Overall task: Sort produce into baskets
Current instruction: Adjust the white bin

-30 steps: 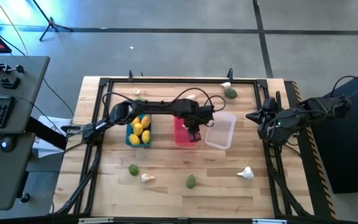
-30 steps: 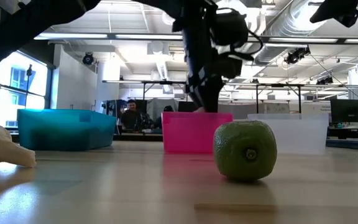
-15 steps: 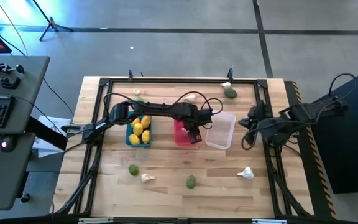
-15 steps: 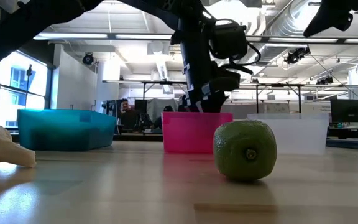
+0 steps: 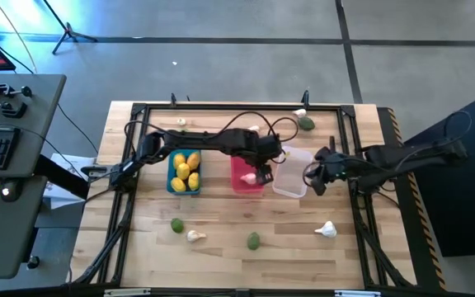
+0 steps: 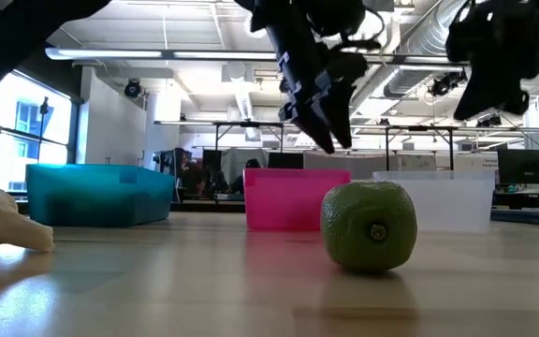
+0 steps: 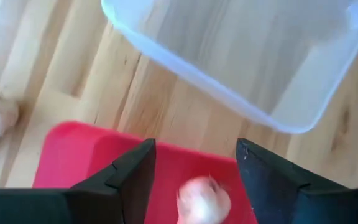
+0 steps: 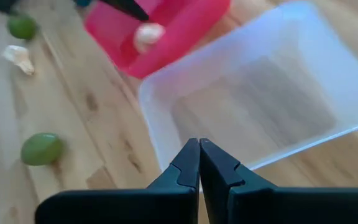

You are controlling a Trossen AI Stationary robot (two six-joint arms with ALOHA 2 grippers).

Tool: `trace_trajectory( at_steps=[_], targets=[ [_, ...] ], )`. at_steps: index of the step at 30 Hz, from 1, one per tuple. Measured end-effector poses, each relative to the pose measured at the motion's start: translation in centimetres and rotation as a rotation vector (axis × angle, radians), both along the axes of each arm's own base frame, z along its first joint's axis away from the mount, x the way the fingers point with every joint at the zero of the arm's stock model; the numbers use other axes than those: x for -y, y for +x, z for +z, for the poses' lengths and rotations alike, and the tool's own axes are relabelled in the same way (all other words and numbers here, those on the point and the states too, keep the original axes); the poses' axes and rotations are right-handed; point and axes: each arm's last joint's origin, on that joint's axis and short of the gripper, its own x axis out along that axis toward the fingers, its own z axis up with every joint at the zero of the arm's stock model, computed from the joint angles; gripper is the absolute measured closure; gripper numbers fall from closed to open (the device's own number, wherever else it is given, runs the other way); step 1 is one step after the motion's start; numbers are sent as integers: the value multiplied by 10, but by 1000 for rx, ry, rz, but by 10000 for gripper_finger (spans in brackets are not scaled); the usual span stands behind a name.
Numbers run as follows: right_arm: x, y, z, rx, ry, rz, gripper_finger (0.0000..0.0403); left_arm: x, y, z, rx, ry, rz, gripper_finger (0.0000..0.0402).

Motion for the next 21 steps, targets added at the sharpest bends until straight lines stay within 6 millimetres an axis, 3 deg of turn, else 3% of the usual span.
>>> trace_trajectory(
  at_steps=[5, 12, 21],
  targets=[
    [12, 8, -25, -67, 51, -32, 403, 9, 1, 14, 86, 2, -8, 220],
    [22, 19, -41, -163, 111, -3, 403, 21, -5, 25, 232, -23, -14, 277],
    [25, 28, -55, -254, 142, 41, 403, 29, -43, 40, 564, -129, 32, 362]
  ],
)
